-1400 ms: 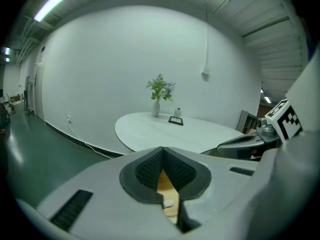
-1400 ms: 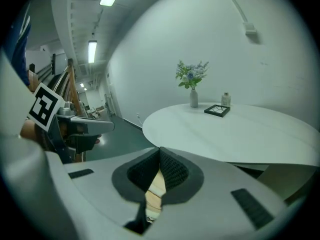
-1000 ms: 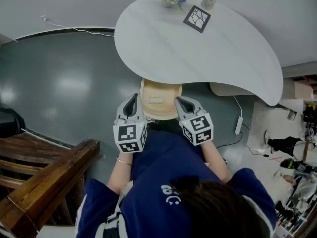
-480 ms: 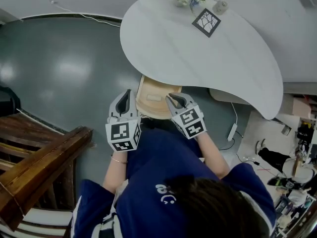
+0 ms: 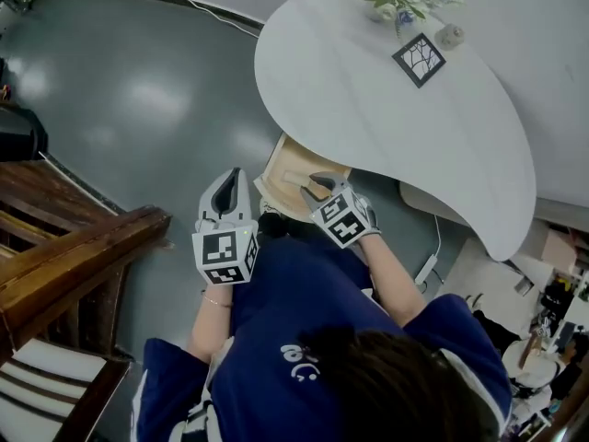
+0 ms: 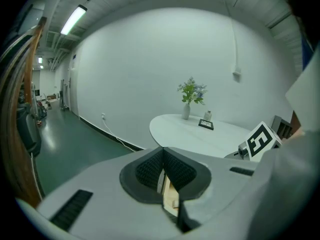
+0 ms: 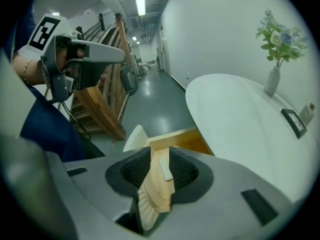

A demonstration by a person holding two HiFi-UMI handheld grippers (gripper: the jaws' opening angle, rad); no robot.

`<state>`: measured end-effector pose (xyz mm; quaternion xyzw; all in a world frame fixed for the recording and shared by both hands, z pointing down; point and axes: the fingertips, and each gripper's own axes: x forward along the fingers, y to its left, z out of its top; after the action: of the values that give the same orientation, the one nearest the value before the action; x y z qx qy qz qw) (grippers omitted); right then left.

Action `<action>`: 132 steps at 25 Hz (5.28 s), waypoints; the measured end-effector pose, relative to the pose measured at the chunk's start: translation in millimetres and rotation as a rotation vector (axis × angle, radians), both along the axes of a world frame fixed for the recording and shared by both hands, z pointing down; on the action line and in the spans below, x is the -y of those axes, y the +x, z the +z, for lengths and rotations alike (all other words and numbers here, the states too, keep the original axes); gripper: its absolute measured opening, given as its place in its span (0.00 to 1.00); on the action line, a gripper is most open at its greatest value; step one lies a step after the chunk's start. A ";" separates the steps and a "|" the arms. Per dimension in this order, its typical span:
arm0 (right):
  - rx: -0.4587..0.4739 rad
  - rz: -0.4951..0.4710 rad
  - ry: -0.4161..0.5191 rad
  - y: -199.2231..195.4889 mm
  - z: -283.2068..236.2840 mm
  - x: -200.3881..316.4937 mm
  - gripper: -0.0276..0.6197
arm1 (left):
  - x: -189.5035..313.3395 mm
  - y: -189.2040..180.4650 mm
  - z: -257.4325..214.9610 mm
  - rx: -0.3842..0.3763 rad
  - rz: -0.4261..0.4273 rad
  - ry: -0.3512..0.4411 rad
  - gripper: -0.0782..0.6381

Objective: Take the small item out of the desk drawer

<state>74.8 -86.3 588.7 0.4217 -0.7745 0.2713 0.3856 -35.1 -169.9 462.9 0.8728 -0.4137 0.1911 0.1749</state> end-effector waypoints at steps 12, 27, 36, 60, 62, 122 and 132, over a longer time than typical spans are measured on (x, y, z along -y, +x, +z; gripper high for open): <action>-0.074 -0.208 -0.140 -9.1 65.0 6.4 0.29 | -10.6 -45.6 7.2 0.075 -0.162 -0.020 0.11; -0.137 -0.369 -0.237 -23.9 126.6 7.4 0.34 | -35.6 -60.9 27.1 0.126 -0.223 -0.091 0.11; -0.164 -0.410 -0.280 -25.0 161.9 7.2 0.38 | -51.8 -82.0 39.6 0.153 -0.281 -0.137 0.11; -0.251 -0.467 -0.372 -13.6 222.8 3.6 0.40 | -78.5 -88.6 67.0 0.198 -0.292 -0.208 0.11; -0.259 -0.460 -0.369 -11.5 225.9 2.2 0.40 | -80.5 -88.0 67.5 0.200 -0.289 -0.210 0.11; -0.089 0.018 -0.233 -4.2 52.7 -5.7 0.26 | -12.5 4.9 29.9 0.038 0.057 -0.091 0.11; -0.038 0.208 -0.141 19.0 9.4 -14.9 0.26 | -10.8 46.7 22.2 0.026 0.189 -0.055 0.11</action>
<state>93.8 -71.4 598.0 0.4765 -0.6981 0.3557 0.3989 11.5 -159.0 485.1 0.9002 -0.3266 0.2291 0.1746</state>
